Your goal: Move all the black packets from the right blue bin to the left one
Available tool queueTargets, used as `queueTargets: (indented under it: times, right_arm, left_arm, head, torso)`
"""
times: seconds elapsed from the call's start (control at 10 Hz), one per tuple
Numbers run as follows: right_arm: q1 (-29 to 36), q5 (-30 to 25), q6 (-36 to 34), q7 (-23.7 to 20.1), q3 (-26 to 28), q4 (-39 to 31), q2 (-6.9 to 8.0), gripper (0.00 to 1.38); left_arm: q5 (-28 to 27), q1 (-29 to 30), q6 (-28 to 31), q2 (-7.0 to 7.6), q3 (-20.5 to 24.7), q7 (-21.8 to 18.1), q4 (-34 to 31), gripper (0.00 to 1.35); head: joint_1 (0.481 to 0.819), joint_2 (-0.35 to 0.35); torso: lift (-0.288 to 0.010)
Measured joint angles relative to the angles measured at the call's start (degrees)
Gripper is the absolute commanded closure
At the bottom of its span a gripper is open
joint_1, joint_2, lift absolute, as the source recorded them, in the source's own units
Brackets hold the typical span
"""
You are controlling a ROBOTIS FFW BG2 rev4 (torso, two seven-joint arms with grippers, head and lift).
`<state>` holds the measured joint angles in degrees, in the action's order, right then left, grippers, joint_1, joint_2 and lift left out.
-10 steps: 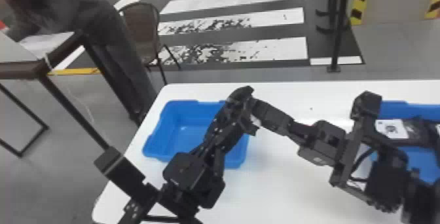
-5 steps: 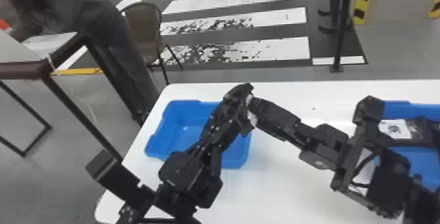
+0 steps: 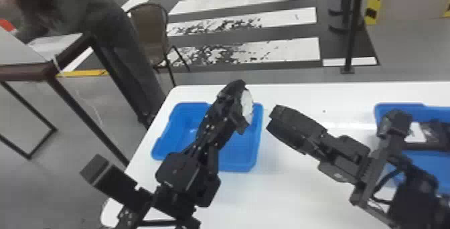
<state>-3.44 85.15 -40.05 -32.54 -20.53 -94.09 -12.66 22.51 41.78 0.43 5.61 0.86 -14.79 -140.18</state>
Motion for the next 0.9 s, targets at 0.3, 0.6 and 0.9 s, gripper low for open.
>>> queueTargets:
  times: [0.3,0.6,0.9]
  right_arm:
    - [3.32,-0.75,0.11,0.21,1.96,-3.39,-0.07,0.49]
    - [4.50,-1.13,-0.44,0.19,2.11,-5.70,-0.32,0.49]
    - [5.70,-8.14,-0.98,0.70,5.84,-8.31,-0.43,0.49]
  left_arm:
    - [-7.77,-10.32,-2.58,0.10,1.32,0.56,16.14,1.21]
    - [-17.99,-20.09,-4.60,-0.19,4.93,1.72,32.31,0.33]
    - [-15.41,-22.59,-5.40,-0.21,7.02,1.45,35.40,0.20]
  head:
    - [0.695,0.328]
    - [0.695,0.350]
    - [0.695,0.350]
  torso:
    - [-0.140]
    - [-0.140]
    - [-0.140]
